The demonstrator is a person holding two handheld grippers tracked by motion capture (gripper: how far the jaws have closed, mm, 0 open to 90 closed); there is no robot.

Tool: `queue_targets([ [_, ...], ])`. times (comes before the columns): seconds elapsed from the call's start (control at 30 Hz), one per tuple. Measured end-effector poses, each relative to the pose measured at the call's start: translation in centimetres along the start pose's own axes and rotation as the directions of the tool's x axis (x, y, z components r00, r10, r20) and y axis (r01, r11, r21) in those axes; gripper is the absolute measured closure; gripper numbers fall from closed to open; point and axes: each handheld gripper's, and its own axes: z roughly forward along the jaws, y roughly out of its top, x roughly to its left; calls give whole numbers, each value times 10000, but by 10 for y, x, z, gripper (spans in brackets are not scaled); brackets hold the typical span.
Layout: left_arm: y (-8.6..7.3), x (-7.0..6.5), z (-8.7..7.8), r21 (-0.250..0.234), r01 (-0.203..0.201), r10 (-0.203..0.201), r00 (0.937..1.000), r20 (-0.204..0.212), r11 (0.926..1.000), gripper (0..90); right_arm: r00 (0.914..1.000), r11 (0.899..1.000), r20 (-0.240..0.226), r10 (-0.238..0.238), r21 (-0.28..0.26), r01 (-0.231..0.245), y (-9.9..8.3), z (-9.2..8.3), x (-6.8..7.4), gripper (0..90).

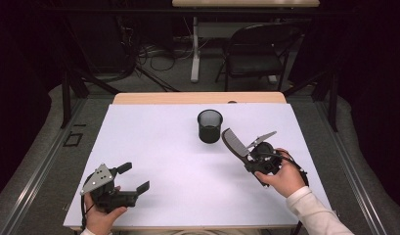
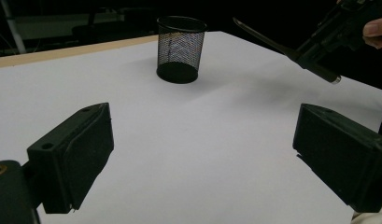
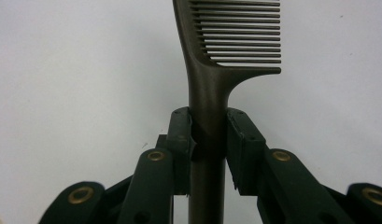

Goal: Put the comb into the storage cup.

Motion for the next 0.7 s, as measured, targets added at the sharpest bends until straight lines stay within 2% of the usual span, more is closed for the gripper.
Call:
queue_targets([
  [0.27,0,0,1,58,-2,2,10000,-53,10000,53,9990,9974,153,-416,-574,424,0,-2,7,728],
  [0.33,0,0,1,62,19,-19,10000,-46,10000,53,9989,9976,157,-436,-540,443,1,-4,9,727],
  [0.7,0,1,0,62,50,-50,10000,-13,10000,53,9956,9894,242,-906,-1121,928,3,-7,16,727],
])
